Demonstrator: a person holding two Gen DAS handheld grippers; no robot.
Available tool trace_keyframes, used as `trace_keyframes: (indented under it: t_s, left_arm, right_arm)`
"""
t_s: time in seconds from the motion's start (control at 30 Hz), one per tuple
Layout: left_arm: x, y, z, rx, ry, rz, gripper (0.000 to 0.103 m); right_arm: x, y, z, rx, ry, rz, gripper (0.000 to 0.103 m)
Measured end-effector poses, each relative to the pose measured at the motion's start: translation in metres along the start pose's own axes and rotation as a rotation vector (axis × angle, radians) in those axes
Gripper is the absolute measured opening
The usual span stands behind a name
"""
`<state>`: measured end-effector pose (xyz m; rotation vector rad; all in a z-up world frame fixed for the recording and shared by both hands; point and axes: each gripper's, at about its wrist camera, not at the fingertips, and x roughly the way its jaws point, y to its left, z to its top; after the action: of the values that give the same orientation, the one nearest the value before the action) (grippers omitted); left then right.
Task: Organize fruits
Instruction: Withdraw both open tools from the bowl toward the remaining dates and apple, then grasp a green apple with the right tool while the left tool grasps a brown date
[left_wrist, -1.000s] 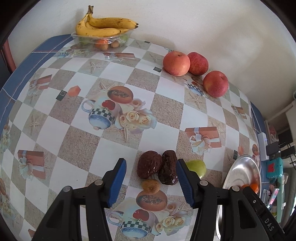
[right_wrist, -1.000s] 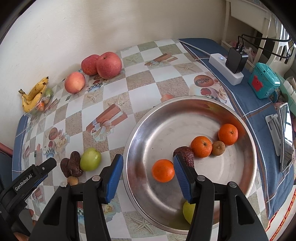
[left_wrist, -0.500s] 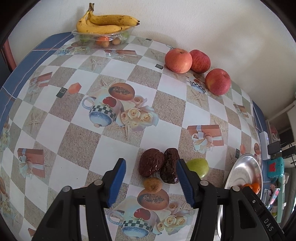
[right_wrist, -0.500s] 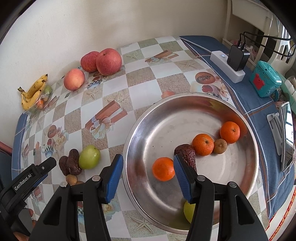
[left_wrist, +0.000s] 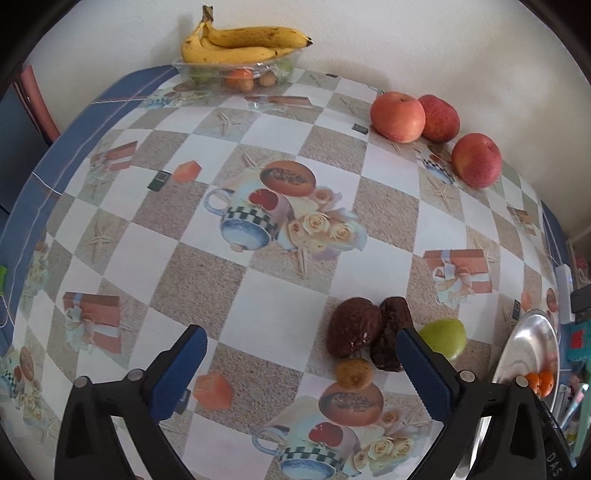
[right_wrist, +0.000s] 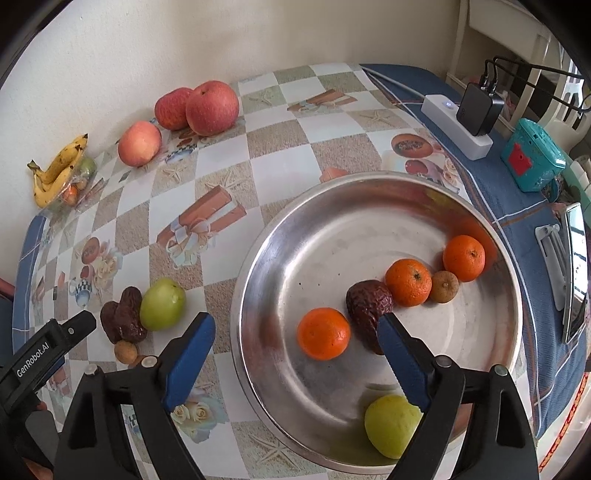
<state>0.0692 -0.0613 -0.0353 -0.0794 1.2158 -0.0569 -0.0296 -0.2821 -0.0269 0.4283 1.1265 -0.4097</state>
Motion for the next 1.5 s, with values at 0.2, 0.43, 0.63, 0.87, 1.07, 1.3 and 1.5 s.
trace_keyframes:
  t_s: [0.2, 0.43, 0.63, 0.87, 1.07, 1.3, 1.5]
  left_arm:
    - [0.000, 0.001, 0.001, 0.002, -0.006, 0.011, 0.103]
    - [-0.005, -0.002, 0.004, 0.022, -0.047, -0.005, 0.103]
    - [-0.012, -0.005, 0.011, 0.066, -0.093, -0.027, 0.103]
    - [-0.023, 0.010, 0.020, 0.035, -0.115, -0.119, 0.103]
    - [-0.026, 0.020, 0.025, 0.021, -0.134, -0.109, 0.103]
    - [-0.020, 0.023, 0.030, -0.008, -0.098, -0.187, 0.101]
    - [-0.003, 0.009, 0.030, 0.021, -0.017, -0.245, 0.090]
  right_arm:
    - [0.001, 0.000, 0.001, 0.008, -0.002, 0.017, 0.090]
    - [0.002, 0.008, 0.001, -0.023, 0.000, 0.024, 0.090]
    - [-0.004, 0.008, 0.004, -0.009, -0.030, 0.079, 0.090]
    - [-0.013, 0.029, 0.007, -0.064, -0.083, 0.158, 0.090]
    - [-0.008, 0.056, 0.003, -0.157, -0.080, 0.190, 0.090]
    - [0.003, 0.076, 0.005, -0.161, -0.059, 0.254, 0.074]
    - [0.018, 0.087, 0.009, -0.138, -0.025, 0.272, 0.061]
